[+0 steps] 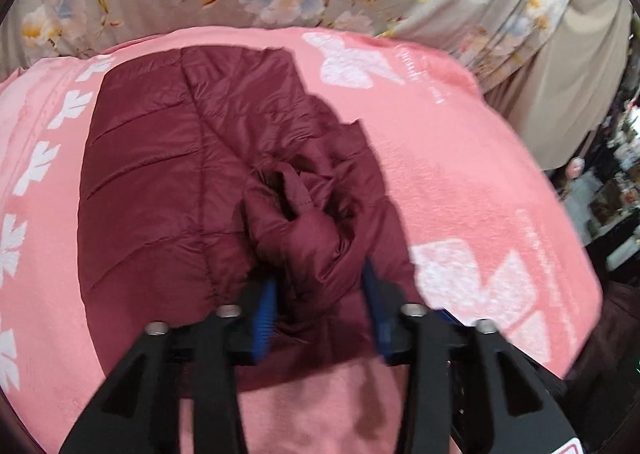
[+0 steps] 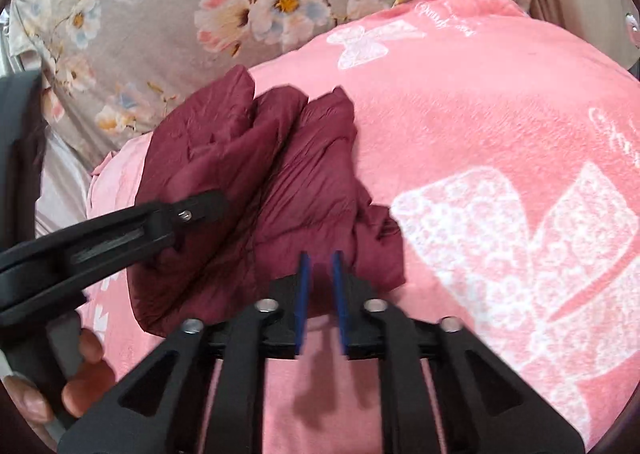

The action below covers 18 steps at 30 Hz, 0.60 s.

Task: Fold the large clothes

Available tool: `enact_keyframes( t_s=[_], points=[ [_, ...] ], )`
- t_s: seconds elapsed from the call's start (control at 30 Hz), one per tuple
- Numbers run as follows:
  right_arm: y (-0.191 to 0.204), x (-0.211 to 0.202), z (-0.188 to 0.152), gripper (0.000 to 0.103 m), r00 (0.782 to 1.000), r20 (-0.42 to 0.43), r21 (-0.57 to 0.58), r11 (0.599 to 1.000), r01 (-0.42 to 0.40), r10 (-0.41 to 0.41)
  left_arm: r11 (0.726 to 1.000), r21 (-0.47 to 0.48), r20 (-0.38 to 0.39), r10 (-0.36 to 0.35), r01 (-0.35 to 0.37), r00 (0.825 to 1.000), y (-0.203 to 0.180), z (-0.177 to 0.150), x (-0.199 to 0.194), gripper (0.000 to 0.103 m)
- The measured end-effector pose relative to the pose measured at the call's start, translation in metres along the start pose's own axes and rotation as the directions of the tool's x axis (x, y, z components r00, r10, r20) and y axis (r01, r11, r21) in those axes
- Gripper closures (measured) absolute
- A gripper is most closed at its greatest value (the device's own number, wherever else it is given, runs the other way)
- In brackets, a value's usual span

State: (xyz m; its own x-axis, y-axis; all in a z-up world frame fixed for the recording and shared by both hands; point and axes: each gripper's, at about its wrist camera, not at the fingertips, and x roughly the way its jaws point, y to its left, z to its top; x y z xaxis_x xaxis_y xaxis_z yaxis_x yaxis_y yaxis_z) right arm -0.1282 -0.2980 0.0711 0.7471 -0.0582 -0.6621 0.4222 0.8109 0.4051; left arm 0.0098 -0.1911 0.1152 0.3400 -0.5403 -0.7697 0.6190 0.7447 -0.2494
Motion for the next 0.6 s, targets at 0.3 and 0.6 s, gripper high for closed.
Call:
enact_keyframes(
  t_s=[0.3,0.6],
  points=[
    [0.052,-0.016,0.047,0.048,0.991,0.106,-0.151,0.986,-0.063,0.079,0.981,-0.142,0.174,0.159,-0.135,0.972,0.062,0.003,-0.086,0.029],
    [0.099,0.043,0.055,0.047,1.000,-0.007,-0.269,0.963,-0.017,0.015,0.933,-0.217,0.021,0.297,-0.286,0.955,0.110,-0.013,-0.050,0.029]
  ],
)
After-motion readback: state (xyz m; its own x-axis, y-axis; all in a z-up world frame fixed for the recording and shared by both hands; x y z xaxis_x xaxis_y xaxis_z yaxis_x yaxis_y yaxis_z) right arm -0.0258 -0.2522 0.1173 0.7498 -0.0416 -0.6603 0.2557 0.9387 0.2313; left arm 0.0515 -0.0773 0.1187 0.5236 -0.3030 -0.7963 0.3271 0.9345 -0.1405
